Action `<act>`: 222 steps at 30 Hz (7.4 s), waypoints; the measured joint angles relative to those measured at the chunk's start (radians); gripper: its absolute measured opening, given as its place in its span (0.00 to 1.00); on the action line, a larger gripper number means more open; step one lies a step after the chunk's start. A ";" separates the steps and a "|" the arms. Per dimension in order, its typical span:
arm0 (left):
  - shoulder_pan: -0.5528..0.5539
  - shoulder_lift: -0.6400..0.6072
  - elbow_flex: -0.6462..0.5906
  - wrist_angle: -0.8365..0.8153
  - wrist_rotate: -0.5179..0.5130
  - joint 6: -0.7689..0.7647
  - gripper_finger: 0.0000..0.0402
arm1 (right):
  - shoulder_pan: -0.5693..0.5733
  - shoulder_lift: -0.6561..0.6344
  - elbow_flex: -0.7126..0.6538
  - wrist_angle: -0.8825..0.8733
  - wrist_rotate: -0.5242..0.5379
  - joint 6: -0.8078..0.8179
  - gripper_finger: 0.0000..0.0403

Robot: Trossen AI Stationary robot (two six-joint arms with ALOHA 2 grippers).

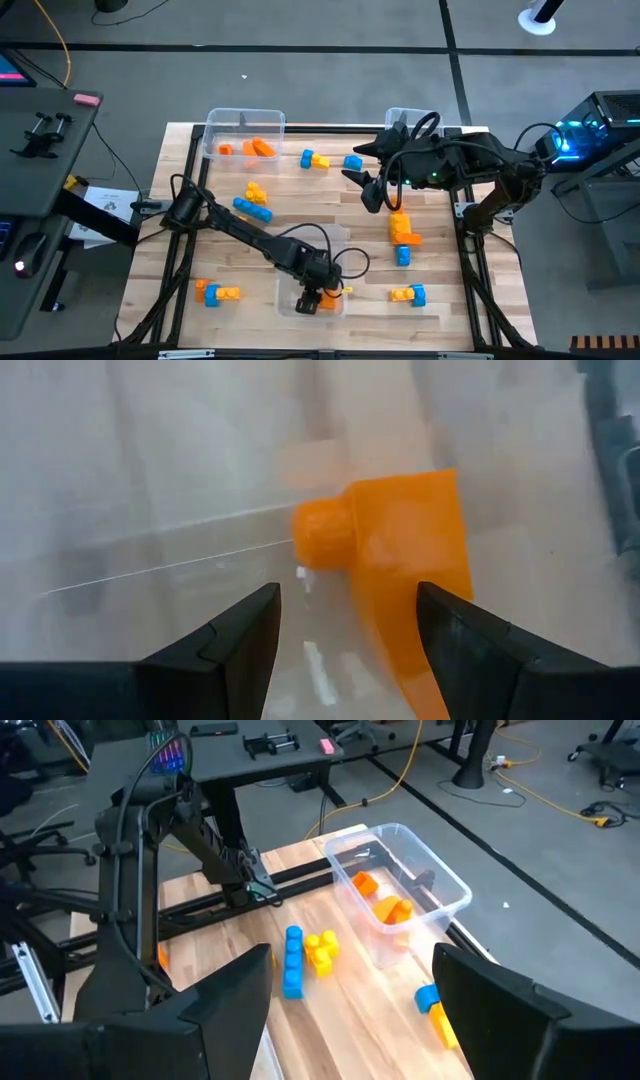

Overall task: Sort blocks
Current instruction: Put the orange game piece into the top left transparent bin

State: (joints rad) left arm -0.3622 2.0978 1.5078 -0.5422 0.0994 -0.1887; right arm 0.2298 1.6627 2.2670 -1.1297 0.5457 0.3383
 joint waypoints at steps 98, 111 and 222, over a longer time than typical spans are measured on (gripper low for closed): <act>0.048 0.015 0.002 -0.164 -0.097 -0.019 0.79 | 0.000 0.000 0.000 -0.042 0.000 -0.006 0.68; 0.076 -0.011 0.002 -0.169 0.005 -0.061 0.26 | 0.000 0.000 0.000 -0.041 0.000 -0.006 0.68; 0.375 -1.026 -0.448 1.007 0.113 -0.400 0.69 | -0.052 -0.358 -1.723 0.509 -0.649 0.138 0.56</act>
State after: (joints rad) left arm 0.0131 1.0721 1.0595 0.4648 0.2127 -0.5890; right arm 0.1780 1.3047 0.5437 -0.6205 -0.1035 0.4767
